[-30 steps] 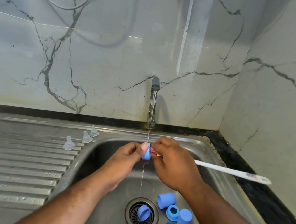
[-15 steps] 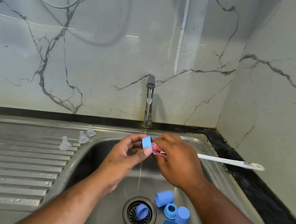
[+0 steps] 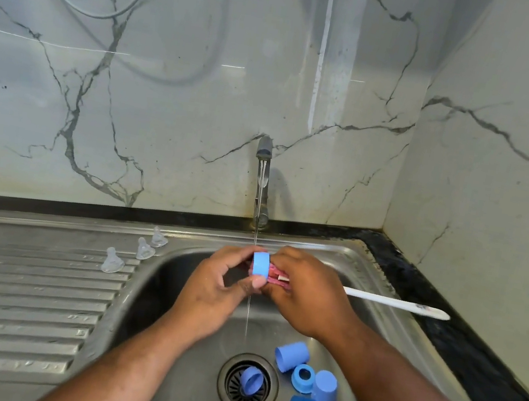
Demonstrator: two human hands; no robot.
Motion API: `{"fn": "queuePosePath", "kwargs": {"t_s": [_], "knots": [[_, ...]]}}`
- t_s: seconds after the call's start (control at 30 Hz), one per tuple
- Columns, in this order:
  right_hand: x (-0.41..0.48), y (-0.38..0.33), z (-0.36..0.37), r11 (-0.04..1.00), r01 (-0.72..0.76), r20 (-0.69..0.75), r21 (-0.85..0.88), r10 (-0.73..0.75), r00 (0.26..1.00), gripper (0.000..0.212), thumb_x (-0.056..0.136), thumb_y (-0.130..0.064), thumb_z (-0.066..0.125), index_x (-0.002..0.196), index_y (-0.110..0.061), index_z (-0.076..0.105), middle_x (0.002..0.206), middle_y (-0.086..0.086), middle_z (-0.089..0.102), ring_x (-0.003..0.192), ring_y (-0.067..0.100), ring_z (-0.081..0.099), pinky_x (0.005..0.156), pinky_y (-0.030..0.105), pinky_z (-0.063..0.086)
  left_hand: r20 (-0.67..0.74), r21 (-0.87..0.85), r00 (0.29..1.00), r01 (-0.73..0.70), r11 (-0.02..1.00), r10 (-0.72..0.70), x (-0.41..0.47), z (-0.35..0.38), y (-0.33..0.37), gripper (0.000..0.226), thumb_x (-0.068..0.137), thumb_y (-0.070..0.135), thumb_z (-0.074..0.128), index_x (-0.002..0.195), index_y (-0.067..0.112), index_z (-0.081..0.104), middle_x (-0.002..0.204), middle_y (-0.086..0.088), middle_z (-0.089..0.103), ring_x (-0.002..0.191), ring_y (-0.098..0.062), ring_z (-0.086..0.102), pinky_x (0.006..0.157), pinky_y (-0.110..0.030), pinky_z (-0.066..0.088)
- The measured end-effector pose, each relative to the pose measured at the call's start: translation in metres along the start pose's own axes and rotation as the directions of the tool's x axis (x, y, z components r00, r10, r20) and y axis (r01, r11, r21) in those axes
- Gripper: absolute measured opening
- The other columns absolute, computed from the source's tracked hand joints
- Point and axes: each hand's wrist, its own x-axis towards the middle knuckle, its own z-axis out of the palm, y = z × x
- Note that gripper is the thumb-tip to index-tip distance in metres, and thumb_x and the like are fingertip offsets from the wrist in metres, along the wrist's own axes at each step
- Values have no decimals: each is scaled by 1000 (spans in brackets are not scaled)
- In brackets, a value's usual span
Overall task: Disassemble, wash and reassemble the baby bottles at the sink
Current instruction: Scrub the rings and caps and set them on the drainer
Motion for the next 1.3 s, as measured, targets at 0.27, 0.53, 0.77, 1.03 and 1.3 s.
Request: {"fn": "queuePosePath", "kwargs": {"t_s": [0.27,0.53,0.77,1.03,1.3], "knots": [[-2,2,-1,978,143,-55,-149,-153,987,36,82,-37,46,102,-24,72,96,-8,62,83,17,57,60,30,44,94,-205,936,352,913,-340,0,-2,12,51,87,64,50,94,24,80,96,-2,79,99,-17,72,89,-37,48],[2,4,3,996,5,16,86,-6,1000,32,84,-55,66,103,-30,71,91,-11,57,89,12,52,65,28,35,23,230,996,-93,969,90,5,-5,-5,49,82,59,62,119,29,74,108,15,73,107,-5,65,99,-31,50],[-2,8,2,993,96,-88,-62,-101,991,22,83,-31,68,103,-26,74,94,-11,62,87,14,56,62,31,43,71,-27,994,86,996,-84,1,-3,3,41,88,49,72,118,22,75,109,8,77,110,-9,69,105,-35,50],[1,5,5,997,72,-71,-16,-73,995,25,83,-37,76,106,-28,74,94,-11,61,89,14,54,65,30,39,51,-102,990,133,986,-128,-1,-1,6,38,92,50,66,109,18,78,104,-1,78,106,-13,70,100,-35,49],[-3,11,7,1000,30,-52,10,-29,998,22,87,-33,73,108,-28,74,98,-13,62,93,12,54,67,28,35,106,-189,982,173,967,-155,-1,0,4,45,86,24,76,130,19,68,113,0,76,107,-11,70,92,-23,53]]}}
